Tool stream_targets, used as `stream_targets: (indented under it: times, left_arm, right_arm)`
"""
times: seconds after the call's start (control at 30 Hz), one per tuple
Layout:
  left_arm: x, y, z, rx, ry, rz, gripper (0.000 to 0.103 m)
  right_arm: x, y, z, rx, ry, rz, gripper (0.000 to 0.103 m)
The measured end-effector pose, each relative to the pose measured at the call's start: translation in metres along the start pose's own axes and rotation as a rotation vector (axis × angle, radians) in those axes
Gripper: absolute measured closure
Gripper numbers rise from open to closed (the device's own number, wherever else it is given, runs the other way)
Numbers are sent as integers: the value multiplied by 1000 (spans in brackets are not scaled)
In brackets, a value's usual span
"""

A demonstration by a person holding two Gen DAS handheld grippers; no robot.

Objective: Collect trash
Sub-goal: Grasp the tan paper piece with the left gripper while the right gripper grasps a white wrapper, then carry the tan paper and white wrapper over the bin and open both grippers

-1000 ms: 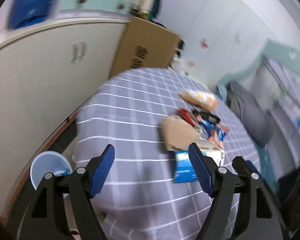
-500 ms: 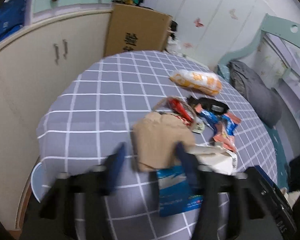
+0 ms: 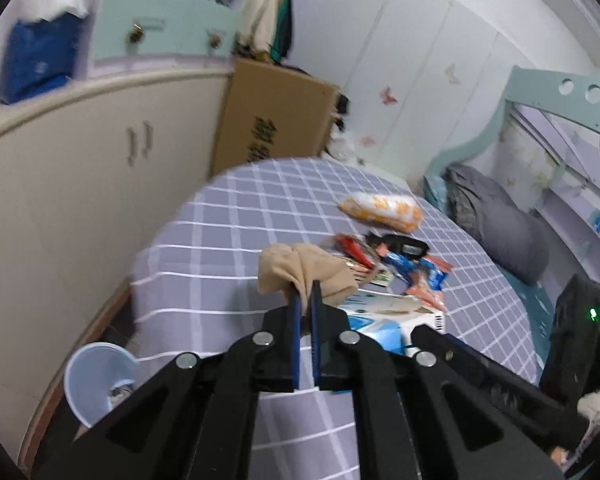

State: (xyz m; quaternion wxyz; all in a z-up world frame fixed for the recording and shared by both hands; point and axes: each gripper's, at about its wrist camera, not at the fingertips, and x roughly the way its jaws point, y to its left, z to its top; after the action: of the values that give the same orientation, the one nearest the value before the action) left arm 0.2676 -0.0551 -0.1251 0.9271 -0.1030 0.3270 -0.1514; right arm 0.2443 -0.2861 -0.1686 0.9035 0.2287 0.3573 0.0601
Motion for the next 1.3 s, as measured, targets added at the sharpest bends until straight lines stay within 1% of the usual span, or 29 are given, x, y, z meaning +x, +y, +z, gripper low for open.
stream_targets:
  times: [0.1,0.17,0.23,0.27,0.3,0.37,0.43,0.47,0.5,0.57,0.63,0.67,0.7,0.73,0.77,0.9,1.07,1.2,1.3]
  left_arm:
    - [-11,8,-4,3,-10,22,99]
    - [-16,13,-7,1,-4,26,99]
    - [-18,20,-10,-12,8,18,99]
    - [-18,22,-11,-19,14,12,99]
    - [-18,25,-13,-26,19,6,99]
    - [-18,31,-15,-44,29,0,99]
    - [-18,35,-17,-50,34,0,99]
    - [-19,37,-19,-53,33,1,99]
    - [-20,37,-19,-56,32,2,99]
    - [-23,42,-20,-65,30,0,99]
    - [-26,47,-20,-72,26,0,99]
    - [-27,49,-20,-75,24,0,99]
    - [-29,51,-20,-81,23,1,99]
    - [-31,54,-20,-91,19,0,99]
    - [-33,57,-20,-97,17,0,99]
    - [-43,68,-20,-120,-3,0,99]
    - [-61,89,-21,-155,-43,8,99]
    - [-75,109,-19,-186,-71,22,99]
    - [-83,127,-21,-209,-89,46,99]
  right_arm:
    - [8,6,4,-7,16,13,26]
    - [13,11,6,-20,35,43,26]
    - [15,15,6,-33,41,28,26]
    - [15,16,7,-40,43,24,31]
    - [16,17,6,-45,47,29,44]
    - [17,20,5,-51,54,42,45]
    - [14,22,3,-59,50,39,51]
    - [14,21,2,-54,48,44,67]
    - [12,21,1,-45,45,63,74]
    - [8,25,0,-50,39,80,79]
    - [1,33,-3,-78,20,73,81]
    - [-2,37,-5,-90,11,76,89]
    - [-5,40,-6,-94,9,96,92]
    - [-9,44,-7,-94,2,117,93]
    - [-13,49,-9,-107,-11,120,95]
    - [-28,71,-12,-157,-65,137,100]
    - [-41,101,-15,-212,-132,144,100]
    - [-45,136,-21,-278,-151,193,100]
    - [-37,165,-28,-329,-138,227,101]
